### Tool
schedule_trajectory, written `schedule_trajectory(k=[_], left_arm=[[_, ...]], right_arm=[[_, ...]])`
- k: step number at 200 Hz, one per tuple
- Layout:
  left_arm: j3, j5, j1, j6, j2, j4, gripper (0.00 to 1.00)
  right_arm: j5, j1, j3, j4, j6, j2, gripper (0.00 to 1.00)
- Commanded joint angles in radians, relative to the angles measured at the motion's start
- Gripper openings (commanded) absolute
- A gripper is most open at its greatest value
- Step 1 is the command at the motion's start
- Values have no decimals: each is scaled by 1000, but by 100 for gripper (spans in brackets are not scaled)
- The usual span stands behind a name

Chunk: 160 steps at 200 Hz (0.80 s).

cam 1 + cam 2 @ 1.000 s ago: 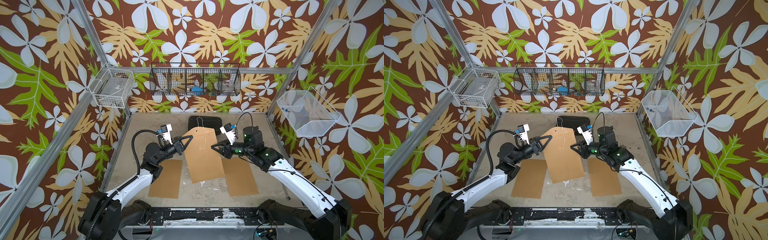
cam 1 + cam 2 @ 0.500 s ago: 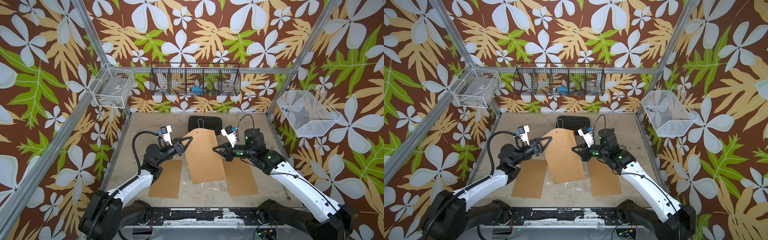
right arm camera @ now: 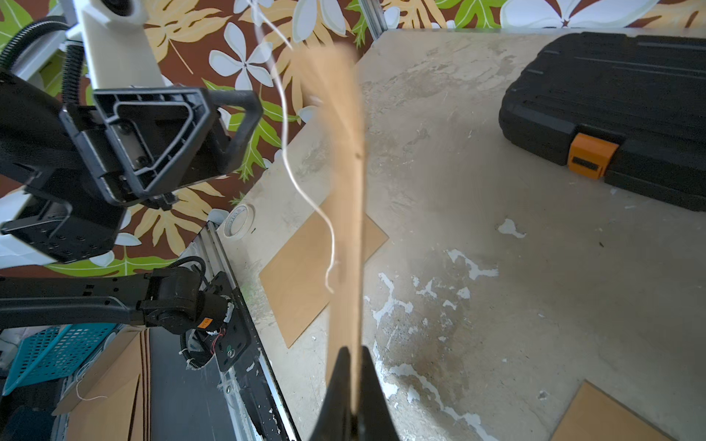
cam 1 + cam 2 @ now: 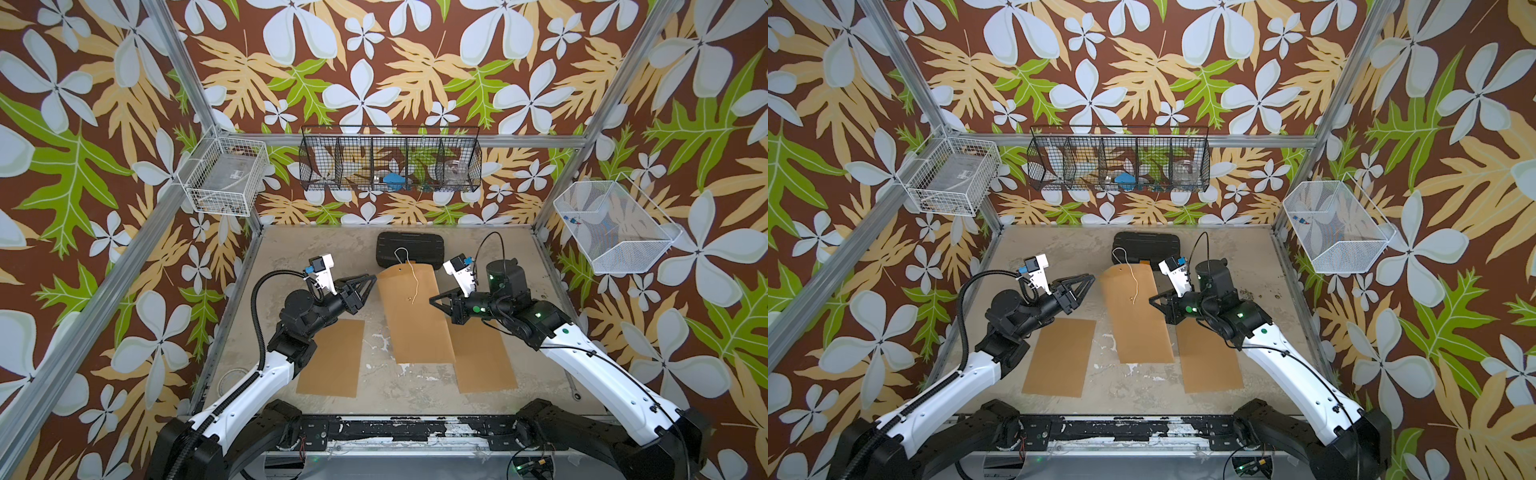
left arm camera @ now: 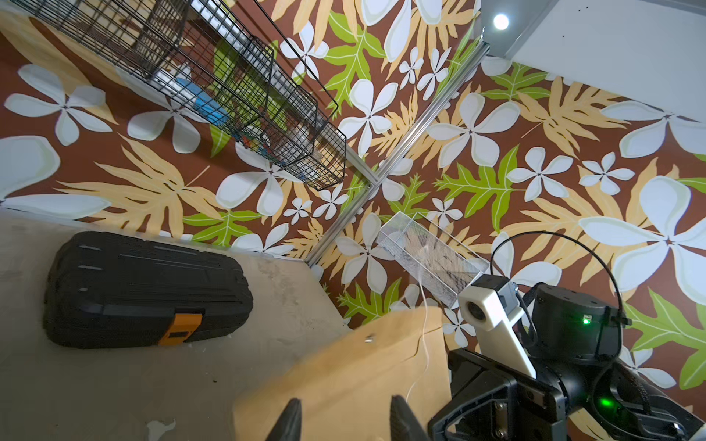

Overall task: Open the file bag
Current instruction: Place the file bag at the center of the board.

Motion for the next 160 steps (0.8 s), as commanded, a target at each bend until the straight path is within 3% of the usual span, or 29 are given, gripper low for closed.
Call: schedule_trajectory(k=[1,58,104,160], left_arm=[[13,-36,6,67,-36,-115,41],[-1,-76,8,103,-125,-211,41],[-18,-75,7,96,-140,-213,42],[-41,-76,8,86,-147,-200,42]], right_arm=[[18,-1,-11,-18,4,0,0],[42,-1,-111,16,78,0,0],[55,-1,-203,104,171,21,0],[81,-1,-249,148,194,82,0]])
